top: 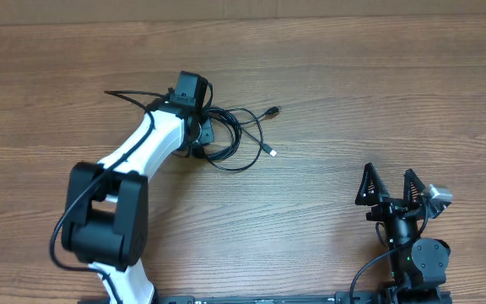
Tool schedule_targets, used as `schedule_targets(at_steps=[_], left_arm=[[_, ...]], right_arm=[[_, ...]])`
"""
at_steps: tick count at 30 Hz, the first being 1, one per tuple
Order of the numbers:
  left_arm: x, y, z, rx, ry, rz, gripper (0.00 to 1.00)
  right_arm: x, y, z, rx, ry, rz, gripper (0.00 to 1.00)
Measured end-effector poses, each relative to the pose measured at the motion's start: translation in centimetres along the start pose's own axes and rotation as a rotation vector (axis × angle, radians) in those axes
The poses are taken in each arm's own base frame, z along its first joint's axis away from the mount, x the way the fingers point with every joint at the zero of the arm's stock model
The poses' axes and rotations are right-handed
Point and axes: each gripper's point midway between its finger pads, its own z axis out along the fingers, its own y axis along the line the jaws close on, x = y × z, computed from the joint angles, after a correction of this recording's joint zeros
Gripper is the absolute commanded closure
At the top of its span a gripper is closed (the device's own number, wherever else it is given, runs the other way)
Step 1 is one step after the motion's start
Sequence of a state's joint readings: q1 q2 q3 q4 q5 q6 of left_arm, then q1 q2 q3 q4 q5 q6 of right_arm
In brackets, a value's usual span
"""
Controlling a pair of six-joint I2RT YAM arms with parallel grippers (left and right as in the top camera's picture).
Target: Untangle cables
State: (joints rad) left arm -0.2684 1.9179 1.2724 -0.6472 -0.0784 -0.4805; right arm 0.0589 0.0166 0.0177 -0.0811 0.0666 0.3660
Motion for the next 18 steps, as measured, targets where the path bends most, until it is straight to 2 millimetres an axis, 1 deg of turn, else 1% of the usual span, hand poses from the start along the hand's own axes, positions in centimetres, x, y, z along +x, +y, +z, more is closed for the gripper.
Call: schedule_targets(at_steps=[2,3,4,7,11,14,16,18], left_arm=[[0.9,0.2,1.2,-0.012,0.042,0.032,0.89],[1.3,0.2,1.6,-0.009,0.063,0.041,0.94],[1.5,0.2,1.8,-0.011,0.073,0.054,0.96],[1.8,-0.3,1.6,0.020,0.097,0.103,0.96],[3.6,-0.9,1.1,0.073,0.185,0.182,0.96],[5.6,-0.6,0.4,0.081,0.280,0.220,0.96],[6.4,-0.3,-0.3,0.079,0.333,0.238,0.96],[6.4,-0.4,-1.3,0.078,0.363,0.246,0.96]], right_arm=[[0.0,0.0,0.0,0.000,0.001,0.001,0.00],[0.0,0.0,0.0,0.000,0.000,0.000,0.00],[0.0,0.0,0.0,0.000,0.001,0.000,0.00],[0.0,0.0,0.0,0.001,0.000,0.000,0.00],[0.0,0.0,0.0,0.001,0.000,0.000,0.00],[0.0,0.0,0.0,0.000,0.000,0.000,0.00],[0.0,0.0,0.0,0.000,0.000,0.001,0.00],[0.0,0.0,0.0,0.000,0.000,0.000,0.00]])
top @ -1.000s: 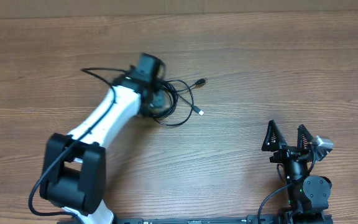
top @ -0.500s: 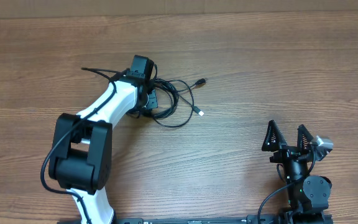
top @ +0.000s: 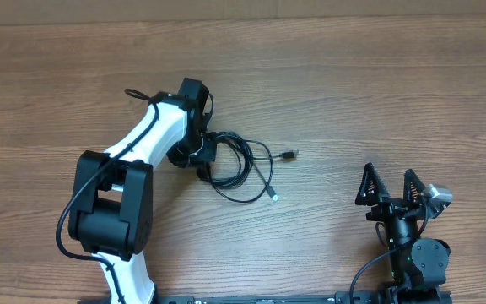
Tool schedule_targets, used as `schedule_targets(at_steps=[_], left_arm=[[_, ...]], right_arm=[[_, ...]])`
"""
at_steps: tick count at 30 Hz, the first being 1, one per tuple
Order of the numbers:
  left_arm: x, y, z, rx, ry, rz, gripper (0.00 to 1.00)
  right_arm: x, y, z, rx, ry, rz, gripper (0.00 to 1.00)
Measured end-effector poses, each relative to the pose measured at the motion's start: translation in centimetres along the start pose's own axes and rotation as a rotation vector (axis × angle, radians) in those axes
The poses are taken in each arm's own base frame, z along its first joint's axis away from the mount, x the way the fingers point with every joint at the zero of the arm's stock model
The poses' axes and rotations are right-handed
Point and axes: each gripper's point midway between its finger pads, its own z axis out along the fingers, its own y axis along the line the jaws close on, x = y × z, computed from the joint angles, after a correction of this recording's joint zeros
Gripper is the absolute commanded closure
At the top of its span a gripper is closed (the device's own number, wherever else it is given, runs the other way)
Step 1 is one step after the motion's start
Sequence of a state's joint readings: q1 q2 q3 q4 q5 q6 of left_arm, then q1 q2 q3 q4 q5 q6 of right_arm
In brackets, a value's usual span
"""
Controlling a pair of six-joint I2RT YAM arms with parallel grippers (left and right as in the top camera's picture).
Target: Untangle cables
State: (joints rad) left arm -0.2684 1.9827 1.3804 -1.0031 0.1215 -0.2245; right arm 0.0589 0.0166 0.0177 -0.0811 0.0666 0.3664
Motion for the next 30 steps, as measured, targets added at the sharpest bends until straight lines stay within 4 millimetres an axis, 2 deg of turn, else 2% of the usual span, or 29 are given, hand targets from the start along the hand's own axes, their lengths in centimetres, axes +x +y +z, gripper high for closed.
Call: schedule_targets(at_steps=[7,8,10,17,20,30], left_arm=[[-0.8,-0.9,-4.1,0.013,0.006,0.018,0.96],[-0.7,-1.0,-4.4,0.013,0.012,0.017,0.95],[-0.6,-1.0,-4.8,0.014,0.017,0.017,0.87],[-0.6,-1.0,-4.9,0.009,0.015,-0.002,0.22],[-1.0,-0.9,-4.8,0.001,-0.002,-0.025,0.16],[-2.1,-1.0,-4.6,0.007,-0.048,-0.085,0.12]], right_arm=[[0.0,0.0,0.0,0.000,0.001,0.000,0.00],[0.0,0.0,0.0,0.000,0.000,0.000,0.00],[0.0,0.0,0.0,0.000,0.000,0.000,0.00],[0.0,0.0,0.0,-0.001,0.001,0.000,0.00],[0.0,0.0,0.0,0.000,0.001,0.000,0.00],[0.0,0.0,0.0,0.000,0.001,0.000,0.00]])
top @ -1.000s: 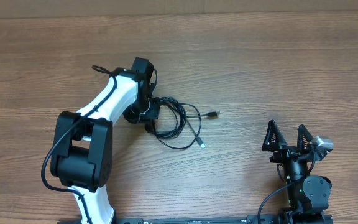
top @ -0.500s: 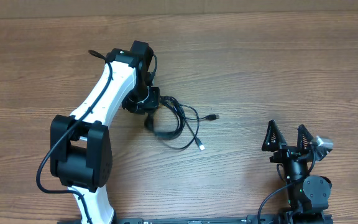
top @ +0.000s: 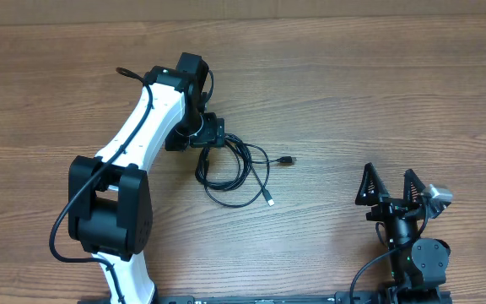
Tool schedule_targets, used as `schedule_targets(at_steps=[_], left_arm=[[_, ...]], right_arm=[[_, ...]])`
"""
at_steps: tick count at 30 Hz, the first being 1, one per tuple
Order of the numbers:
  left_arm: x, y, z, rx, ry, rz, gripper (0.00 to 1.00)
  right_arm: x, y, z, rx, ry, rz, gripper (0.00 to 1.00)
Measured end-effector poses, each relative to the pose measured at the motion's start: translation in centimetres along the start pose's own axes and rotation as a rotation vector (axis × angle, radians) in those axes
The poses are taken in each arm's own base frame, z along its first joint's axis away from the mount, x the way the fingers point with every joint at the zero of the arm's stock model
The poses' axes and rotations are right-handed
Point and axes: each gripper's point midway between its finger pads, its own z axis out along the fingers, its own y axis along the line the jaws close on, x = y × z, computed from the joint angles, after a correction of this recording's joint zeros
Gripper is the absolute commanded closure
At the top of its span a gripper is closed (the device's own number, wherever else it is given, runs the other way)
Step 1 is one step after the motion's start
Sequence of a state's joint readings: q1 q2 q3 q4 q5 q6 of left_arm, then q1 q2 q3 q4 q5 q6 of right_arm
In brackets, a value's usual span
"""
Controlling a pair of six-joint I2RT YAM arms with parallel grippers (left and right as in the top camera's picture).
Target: Untangle cables
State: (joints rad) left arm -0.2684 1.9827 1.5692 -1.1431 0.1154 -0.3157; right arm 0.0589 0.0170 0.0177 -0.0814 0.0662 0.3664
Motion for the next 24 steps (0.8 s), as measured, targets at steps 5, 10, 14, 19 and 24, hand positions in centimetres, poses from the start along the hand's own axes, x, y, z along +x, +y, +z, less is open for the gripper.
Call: schedule_targets(at_steps=[5,10,14,19,24], left_arm=[[0.2,0.0,0.6,-0.001,0.001,-0.016,0.28],[-0.3,-0.7,1.0,0.003,-0.029,-0.006,0.96],[-0.3,-0.8,1.2,0.004,-0.031,-0.003,0.95],[-0.3,-0.9,1.2,0.004,-0.031,0.000,0.94],[-0.5,-1.0,1.2,0.008,-0.042,0.002,0.92]], right_arm=[[0.0,0.0,0.0,0.001,-0.001,0.000,0.00],[0.0,0.0,0.0,0.000,-0.001,0.000,0.00],[0.0,0.0,0.0,0.000,0.000,0.000,0.00],[0.0,0.0,0.0,0.000,-0.001,0.000,0.00],[0.0,0.0,0.0,0.000,0.000,0.000,0.00]])
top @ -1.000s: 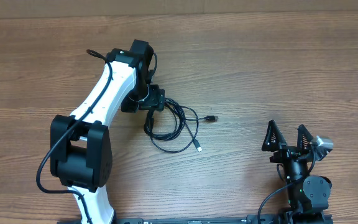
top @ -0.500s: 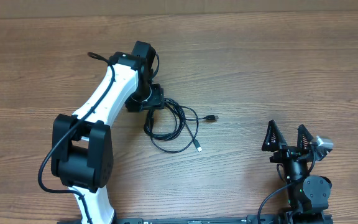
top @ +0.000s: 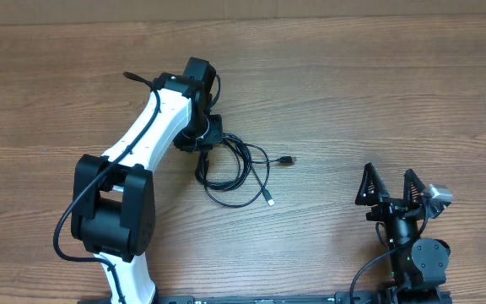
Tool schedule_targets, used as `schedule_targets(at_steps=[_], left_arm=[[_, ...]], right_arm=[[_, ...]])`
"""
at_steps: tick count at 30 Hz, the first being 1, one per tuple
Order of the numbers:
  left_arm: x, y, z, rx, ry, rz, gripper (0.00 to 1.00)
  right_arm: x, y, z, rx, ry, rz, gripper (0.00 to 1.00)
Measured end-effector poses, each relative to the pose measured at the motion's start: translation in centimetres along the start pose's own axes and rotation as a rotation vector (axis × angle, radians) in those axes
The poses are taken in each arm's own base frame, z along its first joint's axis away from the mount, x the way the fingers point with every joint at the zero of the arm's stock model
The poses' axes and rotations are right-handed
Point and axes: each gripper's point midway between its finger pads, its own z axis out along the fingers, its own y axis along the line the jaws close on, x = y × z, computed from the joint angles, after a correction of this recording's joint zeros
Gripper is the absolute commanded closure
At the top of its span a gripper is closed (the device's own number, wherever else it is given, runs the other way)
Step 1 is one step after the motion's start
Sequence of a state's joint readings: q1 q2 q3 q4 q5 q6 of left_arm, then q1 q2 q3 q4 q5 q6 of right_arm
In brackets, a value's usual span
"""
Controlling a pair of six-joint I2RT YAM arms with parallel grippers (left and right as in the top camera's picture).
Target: Untangle cables
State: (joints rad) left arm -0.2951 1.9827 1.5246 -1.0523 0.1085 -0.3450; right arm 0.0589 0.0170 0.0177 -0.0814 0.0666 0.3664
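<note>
A bundle of thin black cables [top: 236, 173] lies in loose loops on the wooden table [top: 378, 93] left of centre. One plug end [top: 287, 159] points right and a second plug end [top: 270, 201] lies lower. My left gripper [top: 209, 140] points down at the upper left edge of the loops, where the cables run up into it. It appears shut on them, though its fingers are mostly hidden under the wrist. My right gripper [top: 388, 187] rests near the front right edge, open and holding nothing, far from the cables.
The white left arm [top: 146, 143] stretches from its black base [top: 112, 219] at the front left up to the cables. Its own black supply cord [top: 133, 78] arcs off the wrist at the back left. Bare wood surrounds the bundle.
The left wrist has shifted slightly back and to the right over the top of the loops. The cable bundle and both plug ends lie where they were. The right arm has not moved.
At first the left gripper sat on a tighter bundle farther back, plugs close by. Then gripper and bundle were nearer the front, loops spread wider. Later the plugs lay apart, one right, one lower, as they still do.
</note>
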Motion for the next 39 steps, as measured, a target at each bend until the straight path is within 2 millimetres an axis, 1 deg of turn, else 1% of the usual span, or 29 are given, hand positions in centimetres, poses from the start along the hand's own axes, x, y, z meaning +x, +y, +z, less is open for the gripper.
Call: schedule_targets(at_steps=[7,13,14,17,18,22,24,25,26,29,30,36,39], left_arm=[[-0.1,0.0,0.0,0.002,-0.006,0.001,0.72],[-0.2,-0.1,0.1,0.003,-0.010,0.001,0.62],[-0.2,-0.1,0.2,0.003,-0.010,0.000,0.62],[-0.1,0.1,0.7,0.004,-0.010,-0.003,0.59],[0.0,0.1,0.9,0.003,-0.010,-0.007,0.55],[0.3,0.4,2.2,0.004,-0.012,-0.021,0.48],[0.6,0.5,2.8,0.003,-0.010,-0.022,0.46],[0.7,0.6,3.0,0.003,-0.010,-0.022,0.49],[0.7,0.6,3.2,0.004,-0.013,-0.022,0.57],[0.6,0.7,3.4,0.002,-0.019,-0.022,0.89],[0.5,0.7,3.4,0.001,-0.022,-0.023,0.96],[0.6,0.5,3.5,0.002,-0.025,-0.017,0.96],[1.3,0.8,3.3,-0.012,0.010,-0.022,0.96]], right_arm=[[0.0,0.0,0.0,0.000,0.000,0.000,0.00],[0.0,0.0,0.0,0.000,-0.001,0.000,0.00],[0.0,0.0,0.0,-0.001,0.000,0.000,0.00],[0.0,0.0,0.0,-0.001,-0.001,0.000,0.00],[0.0,0.0,0.0,0.000,0.000,0.000,0.00],[0.0,0.0,0.0,0.000,0.000,0.000,0.00],[0.0,0.0,0.0,0.000,0.000,0.000,0.00],[0.0,0.0,0.0,0.000,0.000,0.000,0.00],[0.0,0.0,0.0,-0.001,0.000,0.000,0.00],[0.0,0.0,0.0,0.000,0.000,0.000,0.00],[0.0,0.0,0.0,0.000,0.000,0.000,0.00],[0.0,0.0,0.0,-0.001,0.000,0.000,0.00],[0.0,0.0,0.0,0.000,0.000,0.000,0.00]])
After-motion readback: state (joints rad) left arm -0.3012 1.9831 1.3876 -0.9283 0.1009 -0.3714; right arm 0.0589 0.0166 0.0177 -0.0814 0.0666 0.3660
